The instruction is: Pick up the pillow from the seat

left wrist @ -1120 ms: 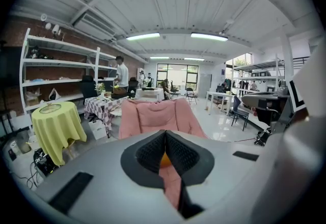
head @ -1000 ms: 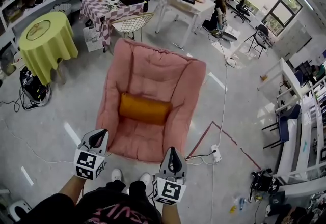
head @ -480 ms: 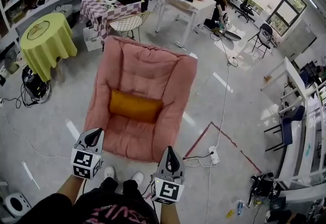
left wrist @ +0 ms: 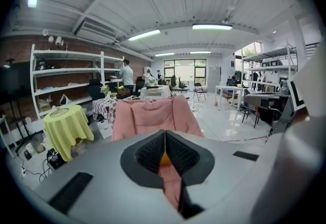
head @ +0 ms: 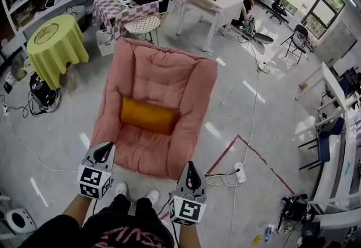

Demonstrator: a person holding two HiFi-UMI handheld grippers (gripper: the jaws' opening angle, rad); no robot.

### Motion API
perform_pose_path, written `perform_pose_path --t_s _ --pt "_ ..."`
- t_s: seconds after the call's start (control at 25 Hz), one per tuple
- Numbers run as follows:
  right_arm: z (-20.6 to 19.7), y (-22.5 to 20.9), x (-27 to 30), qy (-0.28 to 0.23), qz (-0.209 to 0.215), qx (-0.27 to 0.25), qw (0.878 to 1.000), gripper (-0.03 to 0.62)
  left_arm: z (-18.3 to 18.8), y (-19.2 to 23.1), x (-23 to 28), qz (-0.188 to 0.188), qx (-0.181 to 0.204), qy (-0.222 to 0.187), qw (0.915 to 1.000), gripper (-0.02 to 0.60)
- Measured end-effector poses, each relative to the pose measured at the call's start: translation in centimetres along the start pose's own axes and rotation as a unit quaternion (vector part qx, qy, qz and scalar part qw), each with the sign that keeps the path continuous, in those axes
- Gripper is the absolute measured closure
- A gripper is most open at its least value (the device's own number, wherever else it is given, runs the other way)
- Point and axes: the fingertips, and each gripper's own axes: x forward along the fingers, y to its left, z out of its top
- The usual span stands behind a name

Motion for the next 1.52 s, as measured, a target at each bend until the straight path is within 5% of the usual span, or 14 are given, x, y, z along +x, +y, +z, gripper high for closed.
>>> perform_pose_path --t_s 0.6,1.52 --pt "-0.8 1.0 1.6 0.016 0.004 0.006 1.0 0.574 -0.1 1.7 0.4 -0.005 0.003 -0.004 1.0 0.572" --pt "-2.9 2.4 10.6 0.035 -0.017 -0.025 0.999 0.574 -0.8 8.4 8.2 -0.007 -0.005 0.003 1.0 0.572"
